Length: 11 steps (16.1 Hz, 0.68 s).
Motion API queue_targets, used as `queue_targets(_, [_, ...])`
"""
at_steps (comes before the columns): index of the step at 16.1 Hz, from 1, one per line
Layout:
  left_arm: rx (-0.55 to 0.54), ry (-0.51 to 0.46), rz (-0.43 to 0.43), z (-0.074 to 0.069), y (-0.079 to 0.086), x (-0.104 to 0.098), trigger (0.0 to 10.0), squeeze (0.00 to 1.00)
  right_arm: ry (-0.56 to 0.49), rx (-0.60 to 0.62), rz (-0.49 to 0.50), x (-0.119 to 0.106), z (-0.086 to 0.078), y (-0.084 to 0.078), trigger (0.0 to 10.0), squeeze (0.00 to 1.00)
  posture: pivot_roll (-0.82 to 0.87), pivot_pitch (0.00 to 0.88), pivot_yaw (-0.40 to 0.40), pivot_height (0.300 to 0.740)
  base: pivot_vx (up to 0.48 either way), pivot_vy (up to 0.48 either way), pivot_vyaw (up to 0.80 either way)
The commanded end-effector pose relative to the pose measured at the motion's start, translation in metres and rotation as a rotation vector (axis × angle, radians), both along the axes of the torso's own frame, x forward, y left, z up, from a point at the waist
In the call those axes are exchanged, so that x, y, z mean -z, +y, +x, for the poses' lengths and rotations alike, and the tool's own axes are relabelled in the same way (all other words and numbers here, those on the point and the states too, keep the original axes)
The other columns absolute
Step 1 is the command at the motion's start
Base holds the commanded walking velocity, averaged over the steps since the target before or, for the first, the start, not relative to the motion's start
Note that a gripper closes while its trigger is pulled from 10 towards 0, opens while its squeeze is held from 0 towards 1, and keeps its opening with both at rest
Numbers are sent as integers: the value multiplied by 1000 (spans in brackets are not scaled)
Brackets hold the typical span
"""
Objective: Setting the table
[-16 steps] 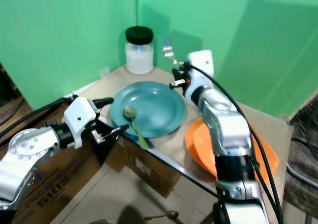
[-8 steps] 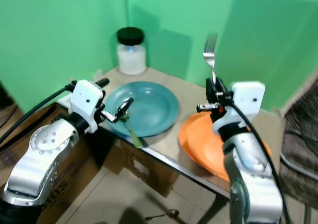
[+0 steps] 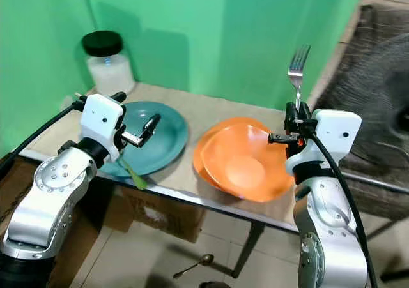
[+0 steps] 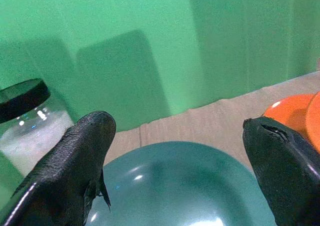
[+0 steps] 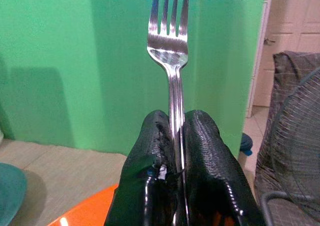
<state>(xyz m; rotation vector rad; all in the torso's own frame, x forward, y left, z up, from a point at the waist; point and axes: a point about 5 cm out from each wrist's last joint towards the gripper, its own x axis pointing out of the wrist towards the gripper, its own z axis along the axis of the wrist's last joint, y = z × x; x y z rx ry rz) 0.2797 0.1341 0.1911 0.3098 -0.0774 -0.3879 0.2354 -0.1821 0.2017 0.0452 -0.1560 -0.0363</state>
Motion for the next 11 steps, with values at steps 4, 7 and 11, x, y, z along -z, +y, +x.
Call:
queue_targets(4, [-29, -14, -19, 1, 3, -5, 10000, 729, -2, 9, 70, -1, -3, 3, 10000, 0, -39, 0, 2, 740, 0, 0, -800])
queue_targets(7, [-42, -10, -27, 1, 5, -4, 10000, 725, 15, 19, 41, 2, -3, 3, 10000, 0, -39, 0, 3, 740, 0, 0, -800])
queue_targets(11, [-76, -18, -25, 4, 12, -5, 10000, 714, 31, 37, 5, 4, 0, 3, 10000, 0, -40, 0, -2, 740, 0, 0, -800])
